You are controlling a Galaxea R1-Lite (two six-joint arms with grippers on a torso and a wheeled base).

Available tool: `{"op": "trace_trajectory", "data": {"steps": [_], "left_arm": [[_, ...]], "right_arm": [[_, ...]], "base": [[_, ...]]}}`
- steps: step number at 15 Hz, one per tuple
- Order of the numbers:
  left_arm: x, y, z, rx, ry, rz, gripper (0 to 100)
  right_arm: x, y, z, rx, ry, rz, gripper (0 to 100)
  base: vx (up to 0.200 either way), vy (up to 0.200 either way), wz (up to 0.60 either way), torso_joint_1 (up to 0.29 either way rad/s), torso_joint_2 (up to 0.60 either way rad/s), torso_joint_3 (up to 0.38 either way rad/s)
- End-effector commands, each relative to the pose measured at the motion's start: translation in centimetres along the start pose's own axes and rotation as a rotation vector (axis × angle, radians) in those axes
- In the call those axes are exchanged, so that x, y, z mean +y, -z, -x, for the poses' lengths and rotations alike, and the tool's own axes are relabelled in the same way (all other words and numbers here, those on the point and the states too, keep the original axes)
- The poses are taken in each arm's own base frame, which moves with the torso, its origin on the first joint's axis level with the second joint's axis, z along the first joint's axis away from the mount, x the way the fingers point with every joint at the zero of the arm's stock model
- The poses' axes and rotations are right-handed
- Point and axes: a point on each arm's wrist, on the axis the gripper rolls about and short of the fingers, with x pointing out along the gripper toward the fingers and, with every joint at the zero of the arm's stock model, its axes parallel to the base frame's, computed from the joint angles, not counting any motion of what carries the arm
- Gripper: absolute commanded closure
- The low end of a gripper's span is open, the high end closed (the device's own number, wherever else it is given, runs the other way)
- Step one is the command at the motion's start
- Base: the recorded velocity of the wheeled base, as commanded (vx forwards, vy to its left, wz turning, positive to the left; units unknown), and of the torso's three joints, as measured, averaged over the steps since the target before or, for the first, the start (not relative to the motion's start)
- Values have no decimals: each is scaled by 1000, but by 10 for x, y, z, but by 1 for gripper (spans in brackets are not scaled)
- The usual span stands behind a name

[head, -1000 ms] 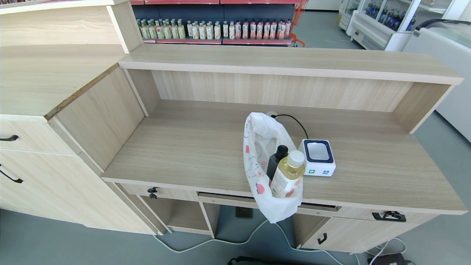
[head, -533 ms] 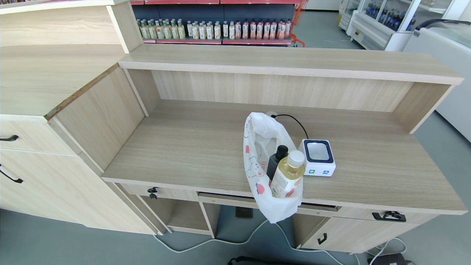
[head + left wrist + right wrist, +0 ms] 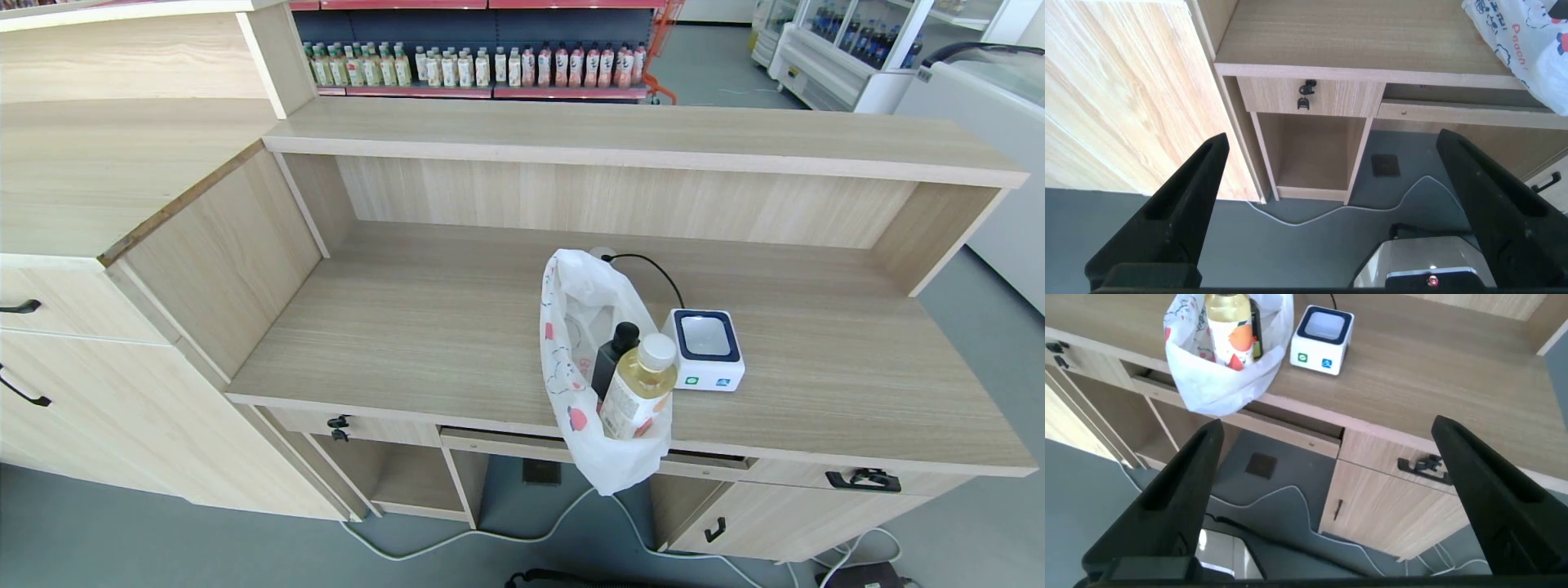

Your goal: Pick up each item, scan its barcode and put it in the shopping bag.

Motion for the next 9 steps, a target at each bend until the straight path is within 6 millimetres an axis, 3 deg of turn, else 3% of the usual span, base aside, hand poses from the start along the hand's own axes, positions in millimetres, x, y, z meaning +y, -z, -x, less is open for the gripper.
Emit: {"op": "trace_trajectory", "data": {"steps": [1,6,9], "left_arm": [[0,0,0,0,0,0,0],[0,0,0,0,0,0,0],[0,0,0,0,0,0,0]], "right_arm": [[0,0,0,2,-1,-1,0],[0,0,0,1,1,-10,0],[0,0,0,2,7,-101,0]], "base": [[0,0,0,0,0,0],[0,0,0,0,0,0],[0,0,0,0,0,0]]}}
